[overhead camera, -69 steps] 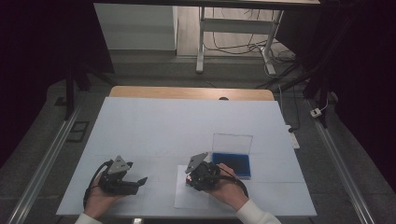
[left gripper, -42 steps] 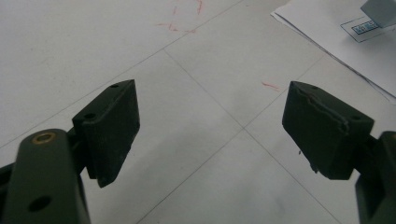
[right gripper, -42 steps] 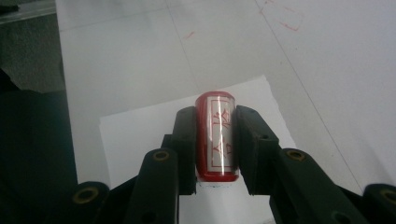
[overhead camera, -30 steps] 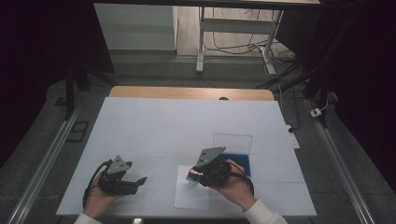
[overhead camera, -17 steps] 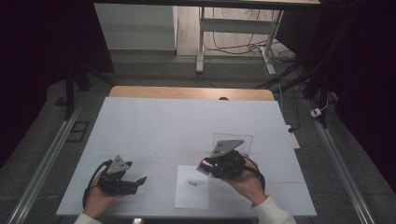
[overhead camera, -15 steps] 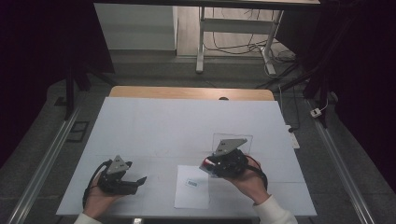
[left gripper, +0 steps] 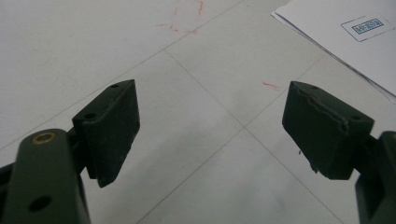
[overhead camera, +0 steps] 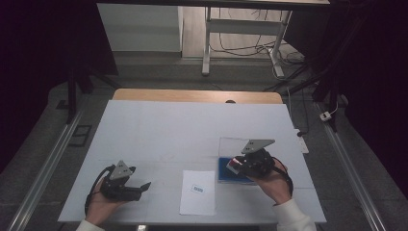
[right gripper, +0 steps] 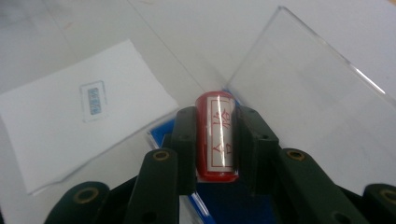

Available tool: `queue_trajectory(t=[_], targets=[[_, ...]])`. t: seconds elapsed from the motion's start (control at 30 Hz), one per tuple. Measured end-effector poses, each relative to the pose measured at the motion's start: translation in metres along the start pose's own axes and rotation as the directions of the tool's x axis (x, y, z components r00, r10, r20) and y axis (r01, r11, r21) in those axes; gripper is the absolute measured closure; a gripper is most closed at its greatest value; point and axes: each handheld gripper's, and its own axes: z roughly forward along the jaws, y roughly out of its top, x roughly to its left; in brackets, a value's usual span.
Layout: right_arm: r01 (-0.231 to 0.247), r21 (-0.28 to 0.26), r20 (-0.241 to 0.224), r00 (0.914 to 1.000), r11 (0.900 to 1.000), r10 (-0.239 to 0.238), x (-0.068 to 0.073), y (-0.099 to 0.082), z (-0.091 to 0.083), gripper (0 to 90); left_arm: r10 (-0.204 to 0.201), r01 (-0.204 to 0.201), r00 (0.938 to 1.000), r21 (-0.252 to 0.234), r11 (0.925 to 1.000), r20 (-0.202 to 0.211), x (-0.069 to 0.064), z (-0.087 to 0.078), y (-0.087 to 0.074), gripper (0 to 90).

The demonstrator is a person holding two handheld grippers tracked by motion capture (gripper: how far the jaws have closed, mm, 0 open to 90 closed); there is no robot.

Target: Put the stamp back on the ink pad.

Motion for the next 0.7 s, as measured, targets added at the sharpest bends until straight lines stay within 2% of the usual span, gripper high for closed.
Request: queue_trajectory(t=[0.33, 0.7], targets=[[-0.026, 0.056, 0.048, 0.9986, 0.9981, 0.023, -0.014, -0.013, 0.01, 70.2, 0.001, -0.001, 1.0, -0.002, 1.0, 0.005, 0.0, -0.001, 0.0, 19.4], [0.004, 0.098, 0.063, 0.998, 0.9952, -0.01, -0.013, -0.015, 0.02, 69.9, 0.001, -0.001, 1.0, 0.0, 1.0, 0.005, 0.0, 0.0, 0.0, 19.2]])
